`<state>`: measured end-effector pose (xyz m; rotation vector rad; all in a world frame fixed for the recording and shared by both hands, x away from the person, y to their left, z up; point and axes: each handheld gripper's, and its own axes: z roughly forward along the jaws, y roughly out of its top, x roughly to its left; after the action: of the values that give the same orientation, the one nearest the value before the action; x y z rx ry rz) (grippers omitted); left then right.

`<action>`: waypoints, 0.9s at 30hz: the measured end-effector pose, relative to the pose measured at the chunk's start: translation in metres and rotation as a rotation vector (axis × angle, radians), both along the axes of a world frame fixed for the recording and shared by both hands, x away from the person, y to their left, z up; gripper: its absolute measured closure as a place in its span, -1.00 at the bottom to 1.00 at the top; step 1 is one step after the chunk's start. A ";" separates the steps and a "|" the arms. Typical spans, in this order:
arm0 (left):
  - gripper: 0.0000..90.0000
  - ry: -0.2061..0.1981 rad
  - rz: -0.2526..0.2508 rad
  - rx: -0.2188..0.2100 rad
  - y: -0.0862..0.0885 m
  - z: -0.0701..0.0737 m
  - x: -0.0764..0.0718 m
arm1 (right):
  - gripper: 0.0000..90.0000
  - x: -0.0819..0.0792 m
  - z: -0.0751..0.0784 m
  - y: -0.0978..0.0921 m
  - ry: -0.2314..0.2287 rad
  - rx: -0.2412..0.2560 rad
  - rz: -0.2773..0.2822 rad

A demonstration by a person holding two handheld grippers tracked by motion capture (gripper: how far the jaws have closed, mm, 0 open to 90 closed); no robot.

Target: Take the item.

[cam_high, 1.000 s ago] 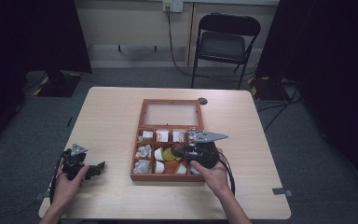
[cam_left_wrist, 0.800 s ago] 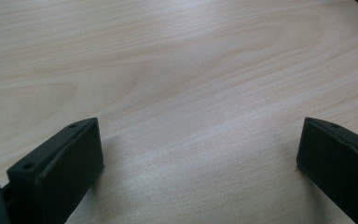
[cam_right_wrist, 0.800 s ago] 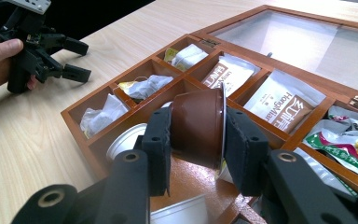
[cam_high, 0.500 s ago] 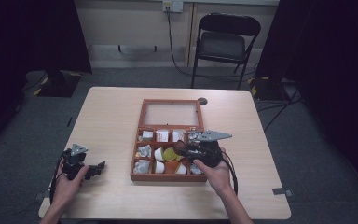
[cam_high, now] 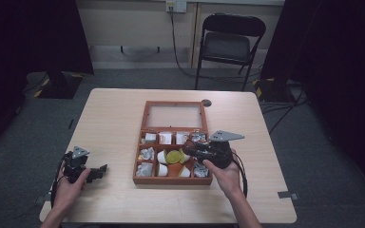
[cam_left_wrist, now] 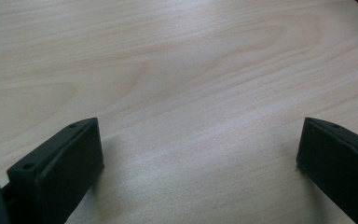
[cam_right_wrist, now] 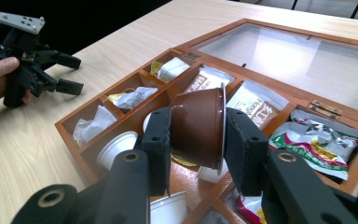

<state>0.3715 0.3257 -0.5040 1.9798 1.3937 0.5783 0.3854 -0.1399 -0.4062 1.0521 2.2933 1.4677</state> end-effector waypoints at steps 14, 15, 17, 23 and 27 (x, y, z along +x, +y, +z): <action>-1.00 0.000 -0.001 0.001 0.000 0.000 0.000 | 0.41 0.001 0.008 -0.016 -0.018 0.023 -0.037; -1.00 0.000 -0.001 0.000 0.000 0.000 0.000 | 0.41 0.001 0.008 -0.016 -0.018 0.023 -0.037; -1.00 0.000 -0.001 0.001 0.000 0.000 0.000 | 0.41 0.001 0.009 -0.020 -0.020 0.031 -0.049; -1.00 0.000 -0.001 0.000 0.000 0.000 0.000 | 0.41 0.002 0.012 -0.029 -0.027 0.037 -0.071; -1.00 0.000 -0.001 0.000 0.000 0.000 0.000 | 0.41 0.003 0.013 -0.034 -0.030 0.040 -0.085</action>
<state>0.3715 0.3257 -0.5040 1.9801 1.3931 0.5777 0.3882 -0.1742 -0.3930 1.1156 2.1800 1.4913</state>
